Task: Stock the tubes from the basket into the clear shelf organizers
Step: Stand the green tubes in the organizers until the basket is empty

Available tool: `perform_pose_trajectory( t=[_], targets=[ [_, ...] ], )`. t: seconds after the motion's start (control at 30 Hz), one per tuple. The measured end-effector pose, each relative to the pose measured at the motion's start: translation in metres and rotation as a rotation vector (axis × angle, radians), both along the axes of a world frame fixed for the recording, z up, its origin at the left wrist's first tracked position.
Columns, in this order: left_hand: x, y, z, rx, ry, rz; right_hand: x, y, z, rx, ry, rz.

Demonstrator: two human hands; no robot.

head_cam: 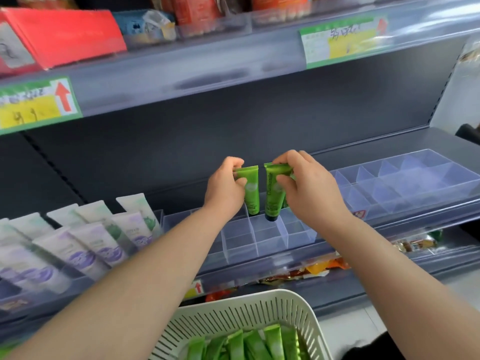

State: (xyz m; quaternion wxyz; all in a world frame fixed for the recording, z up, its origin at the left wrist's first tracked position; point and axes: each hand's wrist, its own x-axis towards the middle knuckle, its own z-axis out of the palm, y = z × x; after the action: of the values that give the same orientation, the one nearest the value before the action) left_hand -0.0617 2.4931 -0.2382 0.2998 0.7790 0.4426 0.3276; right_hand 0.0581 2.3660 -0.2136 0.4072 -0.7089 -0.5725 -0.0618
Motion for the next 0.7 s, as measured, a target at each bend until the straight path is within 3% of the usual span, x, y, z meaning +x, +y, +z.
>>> perform_pose_trajectory(
  t=[0.17, 0.43, 0.57, 0.7],
  targets=[
    [-0.023, -0.009, 0.003, 0.123, 0.109, 0.036, -0.008, 0.025, 0.004, -0.008, -0.057, -0.054],
    [-0.055, -0.021, -0.002, 0.268, 0.282, -0.079, -0.012, 0.051, -0.017, -0.343, -0.266, -0.133],
    [-0.065, -0.026, -0.004, 0.462, 0.439, -0.178, -0.013, 0.053, -0.019, -0.340, -0.312, -0.147],
    [-0.069, -0.038, -0.007, 0.486, 0.422, -0.214, -0.020, 0.045, -0.016, -0.270, -0.387, -0.141]
  ],
)
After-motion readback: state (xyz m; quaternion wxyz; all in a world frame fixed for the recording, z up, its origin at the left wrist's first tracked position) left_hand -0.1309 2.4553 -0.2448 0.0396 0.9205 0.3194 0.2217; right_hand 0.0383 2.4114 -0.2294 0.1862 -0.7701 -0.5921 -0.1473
